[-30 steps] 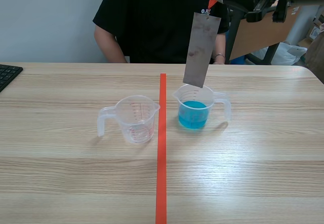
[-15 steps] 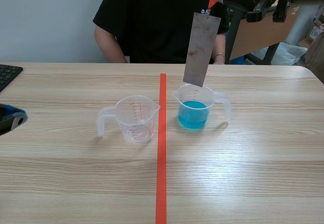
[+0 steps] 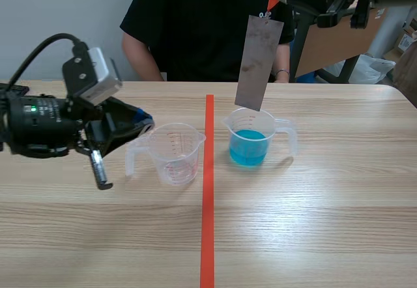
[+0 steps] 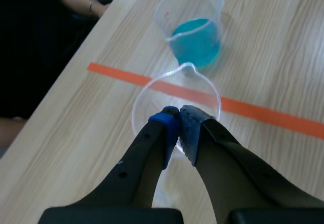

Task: Do the redox reaction experiment.
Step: 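Raise the plate and point at it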

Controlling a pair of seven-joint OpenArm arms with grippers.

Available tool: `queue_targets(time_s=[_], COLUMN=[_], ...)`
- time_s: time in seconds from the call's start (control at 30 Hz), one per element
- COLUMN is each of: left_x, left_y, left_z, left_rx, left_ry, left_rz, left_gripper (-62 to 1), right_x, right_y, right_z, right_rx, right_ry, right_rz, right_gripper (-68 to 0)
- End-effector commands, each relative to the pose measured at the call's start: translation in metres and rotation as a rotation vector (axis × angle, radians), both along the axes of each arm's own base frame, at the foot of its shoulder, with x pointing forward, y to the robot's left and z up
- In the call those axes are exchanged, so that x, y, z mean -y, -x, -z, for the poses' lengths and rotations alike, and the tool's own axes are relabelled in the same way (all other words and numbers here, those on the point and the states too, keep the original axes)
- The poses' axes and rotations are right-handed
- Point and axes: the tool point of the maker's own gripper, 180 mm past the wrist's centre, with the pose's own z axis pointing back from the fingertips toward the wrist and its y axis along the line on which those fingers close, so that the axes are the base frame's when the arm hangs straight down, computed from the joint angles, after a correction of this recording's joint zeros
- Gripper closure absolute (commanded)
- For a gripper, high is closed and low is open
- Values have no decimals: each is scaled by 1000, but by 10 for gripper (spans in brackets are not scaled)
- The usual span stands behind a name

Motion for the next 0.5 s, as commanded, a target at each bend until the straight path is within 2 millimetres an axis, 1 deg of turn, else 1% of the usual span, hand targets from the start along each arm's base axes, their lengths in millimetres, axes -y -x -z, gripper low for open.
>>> queue_targets(time_s=[0.0, 0.27, 0.37, 0.47], left_x=[2, 29, 40, 51], left_y=[-11, -49, -59, -65], left_z=[-1, 15, 17, 18], left_rx=[16, 13, 11, 12], left_ry=[6, 19, 33, 35], left_rz=[-23, -56, -48, -29], left_gripper=[-40, -40, -40, -40], right_x=[2, 2, 2, 2], right_y=[0, 0, 0, 0], right_z=[-18, -18, -18, -18], right_rx=[49, 49, 49, 49], right_ry=[-18, -17, -17, -17], right_rz=[-7, -7, -7, -7], right_gripper=[-16, -16, -16, -16])
